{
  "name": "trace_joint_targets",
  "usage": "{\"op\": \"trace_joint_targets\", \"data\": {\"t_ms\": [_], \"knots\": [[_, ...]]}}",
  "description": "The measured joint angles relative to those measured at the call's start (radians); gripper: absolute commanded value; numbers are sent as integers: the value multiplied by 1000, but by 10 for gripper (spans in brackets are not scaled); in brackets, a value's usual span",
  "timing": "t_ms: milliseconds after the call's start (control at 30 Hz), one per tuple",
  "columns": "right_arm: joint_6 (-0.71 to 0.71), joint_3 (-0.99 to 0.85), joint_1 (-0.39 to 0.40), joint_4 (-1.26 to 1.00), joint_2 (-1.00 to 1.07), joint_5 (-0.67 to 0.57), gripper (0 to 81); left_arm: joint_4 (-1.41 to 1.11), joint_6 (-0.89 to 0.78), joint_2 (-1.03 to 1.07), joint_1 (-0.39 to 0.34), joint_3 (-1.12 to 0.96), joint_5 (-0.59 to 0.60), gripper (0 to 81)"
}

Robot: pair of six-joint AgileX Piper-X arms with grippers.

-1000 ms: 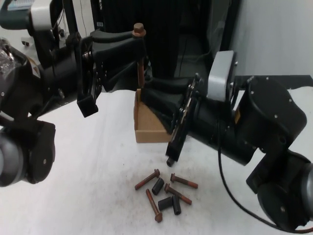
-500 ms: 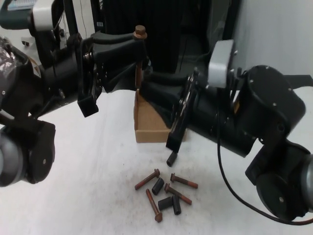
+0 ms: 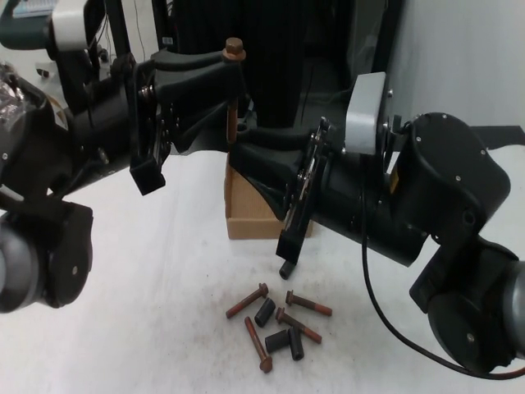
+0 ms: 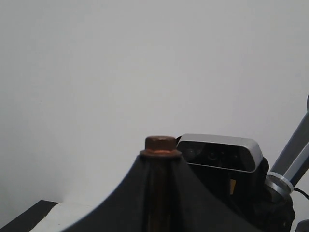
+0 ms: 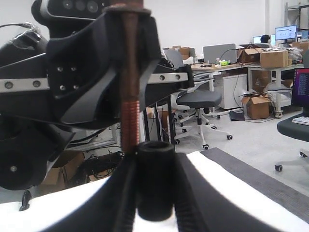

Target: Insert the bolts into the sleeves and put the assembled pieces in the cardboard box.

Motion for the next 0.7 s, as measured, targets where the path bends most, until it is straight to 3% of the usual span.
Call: {"op": "trace_joint_targets", "data": {"t_ms": [700], "knots": [[0, -7, 9, 56, 0, -2, 3, 3, 0, 0, 0, 0, -2, 4]]}}
